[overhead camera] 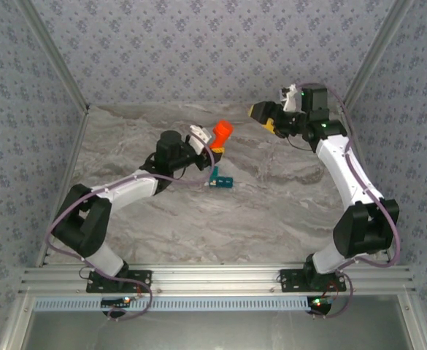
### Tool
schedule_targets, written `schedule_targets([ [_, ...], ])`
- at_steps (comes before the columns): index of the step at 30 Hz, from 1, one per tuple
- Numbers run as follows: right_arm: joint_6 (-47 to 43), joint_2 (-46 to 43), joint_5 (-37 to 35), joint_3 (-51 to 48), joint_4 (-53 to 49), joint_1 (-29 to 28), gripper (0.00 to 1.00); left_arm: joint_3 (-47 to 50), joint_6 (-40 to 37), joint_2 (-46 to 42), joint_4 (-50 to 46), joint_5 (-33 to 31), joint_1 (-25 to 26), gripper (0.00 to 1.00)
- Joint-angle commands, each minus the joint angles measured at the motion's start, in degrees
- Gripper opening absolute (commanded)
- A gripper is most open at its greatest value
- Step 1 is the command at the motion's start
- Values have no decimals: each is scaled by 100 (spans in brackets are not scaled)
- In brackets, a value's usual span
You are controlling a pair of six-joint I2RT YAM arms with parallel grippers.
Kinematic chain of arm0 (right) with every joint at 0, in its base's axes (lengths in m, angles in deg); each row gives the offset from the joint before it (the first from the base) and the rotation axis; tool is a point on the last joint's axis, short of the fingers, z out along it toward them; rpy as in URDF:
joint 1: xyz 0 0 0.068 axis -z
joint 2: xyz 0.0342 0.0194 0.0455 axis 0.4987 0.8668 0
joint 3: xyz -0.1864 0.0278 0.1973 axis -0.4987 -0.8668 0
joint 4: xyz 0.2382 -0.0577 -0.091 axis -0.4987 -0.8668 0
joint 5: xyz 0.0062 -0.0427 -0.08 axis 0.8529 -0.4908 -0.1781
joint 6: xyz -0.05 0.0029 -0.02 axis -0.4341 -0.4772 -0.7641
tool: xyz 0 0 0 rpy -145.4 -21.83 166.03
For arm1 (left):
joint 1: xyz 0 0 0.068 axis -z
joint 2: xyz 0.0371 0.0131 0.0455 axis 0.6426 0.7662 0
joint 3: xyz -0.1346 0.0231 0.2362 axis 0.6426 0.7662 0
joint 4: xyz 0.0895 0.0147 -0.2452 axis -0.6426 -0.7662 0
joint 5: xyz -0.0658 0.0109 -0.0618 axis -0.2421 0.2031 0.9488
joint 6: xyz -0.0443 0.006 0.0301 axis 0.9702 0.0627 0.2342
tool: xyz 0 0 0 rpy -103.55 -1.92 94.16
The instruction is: Sort the pills into containers
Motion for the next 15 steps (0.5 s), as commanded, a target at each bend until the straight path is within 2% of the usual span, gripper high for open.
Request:
schedule_targets([
  [1,-1008,-232,269,61,-278,-84,85,-249,640,-153,175,1244,-187,0],
  [7,-1557,-106,699,377,-552,-327,84,-554,823,41,-132,1960,-274,0],
  [15,-1790,138,866,745,-794,-615,84,-736,1050,203,-194,2325,-283,0],
])
